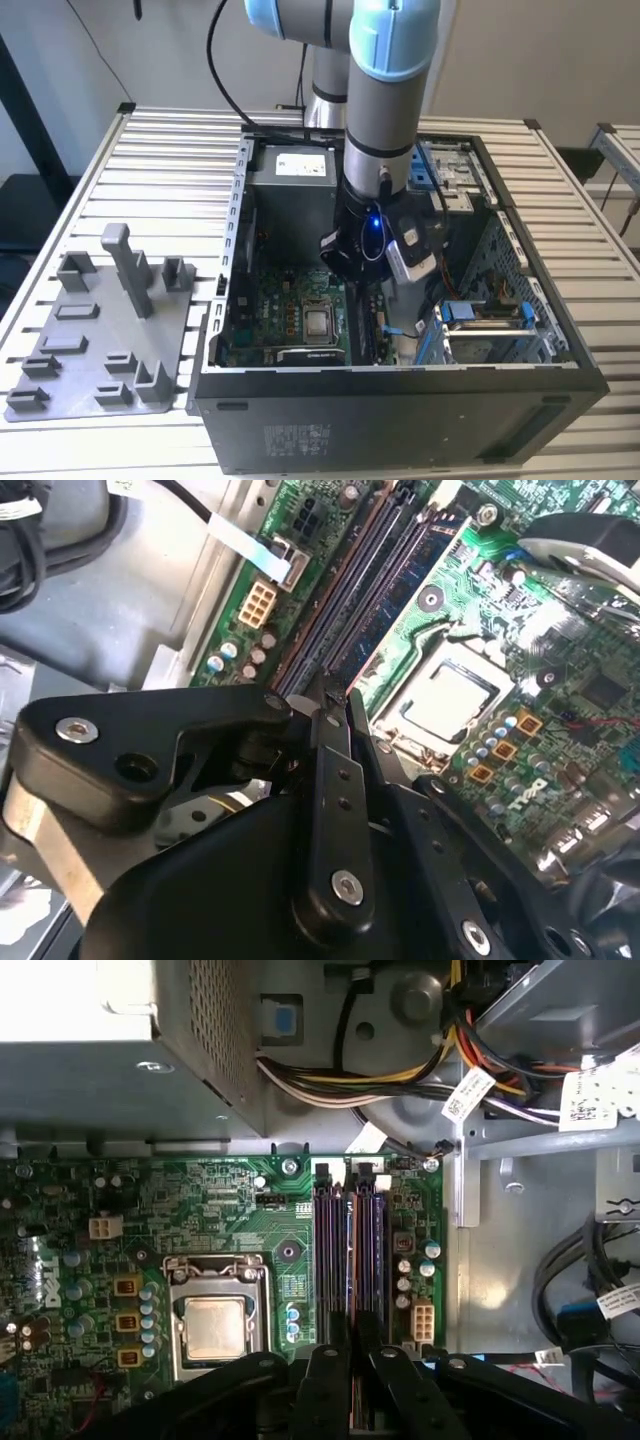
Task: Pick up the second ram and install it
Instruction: 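Insert the second ram into the second slot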
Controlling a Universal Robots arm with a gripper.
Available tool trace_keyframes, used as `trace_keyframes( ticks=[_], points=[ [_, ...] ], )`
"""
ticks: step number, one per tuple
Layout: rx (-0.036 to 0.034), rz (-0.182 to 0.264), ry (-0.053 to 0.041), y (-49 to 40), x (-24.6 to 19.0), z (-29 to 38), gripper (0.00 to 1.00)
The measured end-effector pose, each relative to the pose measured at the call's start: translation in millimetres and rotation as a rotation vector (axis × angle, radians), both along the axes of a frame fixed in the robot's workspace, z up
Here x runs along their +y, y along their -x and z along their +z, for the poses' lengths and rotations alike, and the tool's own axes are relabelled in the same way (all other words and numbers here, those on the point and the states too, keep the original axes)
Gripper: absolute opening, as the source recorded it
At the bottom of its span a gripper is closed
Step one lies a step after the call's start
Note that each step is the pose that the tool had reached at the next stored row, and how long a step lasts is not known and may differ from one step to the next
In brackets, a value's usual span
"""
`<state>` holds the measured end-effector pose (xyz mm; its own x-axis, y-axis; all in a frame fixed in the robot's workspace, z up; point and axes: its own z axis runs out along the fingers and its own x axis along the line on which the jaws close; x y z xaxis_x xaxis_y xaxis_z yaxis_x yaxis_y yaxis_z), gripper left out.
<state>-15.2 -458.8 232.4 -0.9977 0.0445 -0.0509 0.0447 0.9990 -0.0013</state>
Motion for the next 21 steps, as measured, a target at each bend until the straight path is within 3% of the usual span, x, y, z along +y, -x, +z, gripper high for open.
trace_keyframes(
  ticks=[21],
  points=[
    [0.0010, 0.000, -0.0010, 2.5, 0.4, -8.7, 0.14]
  ],
)
